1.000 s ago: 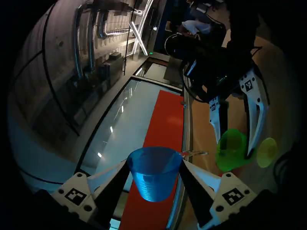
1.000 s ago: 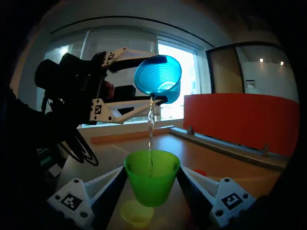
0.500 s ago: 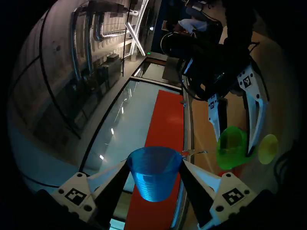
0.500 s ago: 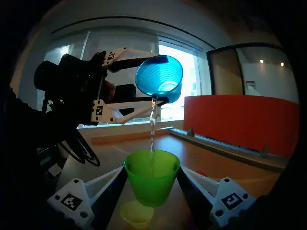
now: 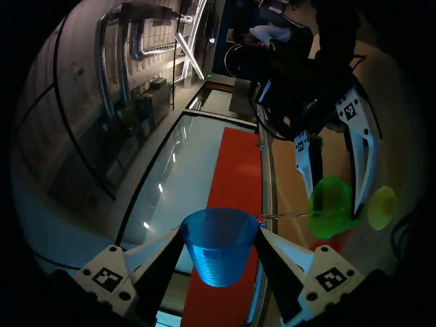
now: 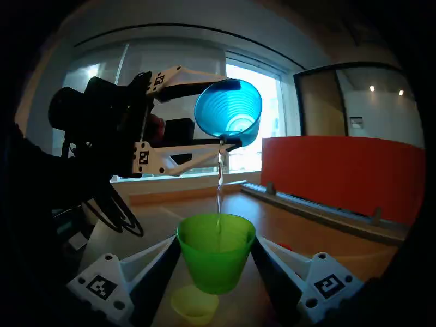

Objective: Pour water

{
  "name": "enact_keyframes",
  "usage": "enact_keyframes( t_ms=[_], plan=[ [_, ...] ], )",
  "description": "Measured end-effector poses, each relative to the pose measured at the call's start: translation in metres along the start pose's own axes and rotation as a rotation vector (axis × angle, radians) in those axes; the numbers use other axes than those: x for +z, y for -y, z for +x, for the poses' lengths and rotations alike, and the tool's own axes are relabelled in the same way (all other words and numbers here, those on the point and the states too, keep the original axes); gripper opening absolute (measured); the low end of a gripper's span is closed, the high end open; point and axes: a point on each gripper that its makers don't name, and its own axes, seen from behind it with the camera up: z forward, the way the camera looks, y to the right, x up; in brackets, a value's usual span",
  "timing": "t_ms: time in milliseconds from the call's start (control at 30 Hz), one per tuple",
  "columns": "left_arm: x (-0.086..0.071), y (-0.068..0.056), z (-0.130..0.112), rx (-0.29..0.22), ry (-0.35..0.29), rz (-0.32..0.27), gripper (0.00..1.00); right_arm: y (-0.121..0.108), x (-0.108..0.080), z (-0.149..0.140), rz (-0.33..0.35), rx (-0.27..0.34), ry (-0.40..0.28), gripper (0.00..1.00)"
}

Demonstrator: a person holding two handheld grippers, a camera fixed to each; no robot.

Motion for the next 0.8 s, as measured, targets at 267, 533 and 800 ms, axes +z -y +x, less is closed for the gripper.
enact_keyframes(
  t_ms=[267, 533, 800],
  plan=[
    [-0.002, -0.006, 0.004, 0.021, -0.003, -0.006, 0.87, 0.003, 0.001, 0.001, 0.005, -0.003, -0.002, 0.89],
    [-0.003, -0.003, 0.006, 0.043, -0.002, -0.003, 0.87, 0.003, 0.000, 0.001, 0.004, -0.005, -0.002, 0.90],
    [-0.002, 0.004, 0.005, 0.072, 0.002, 0.000, 0.87, 0.002, 0.000, 0.002, 0.007, -0.004, -0.006, 0.89]
  ],
)
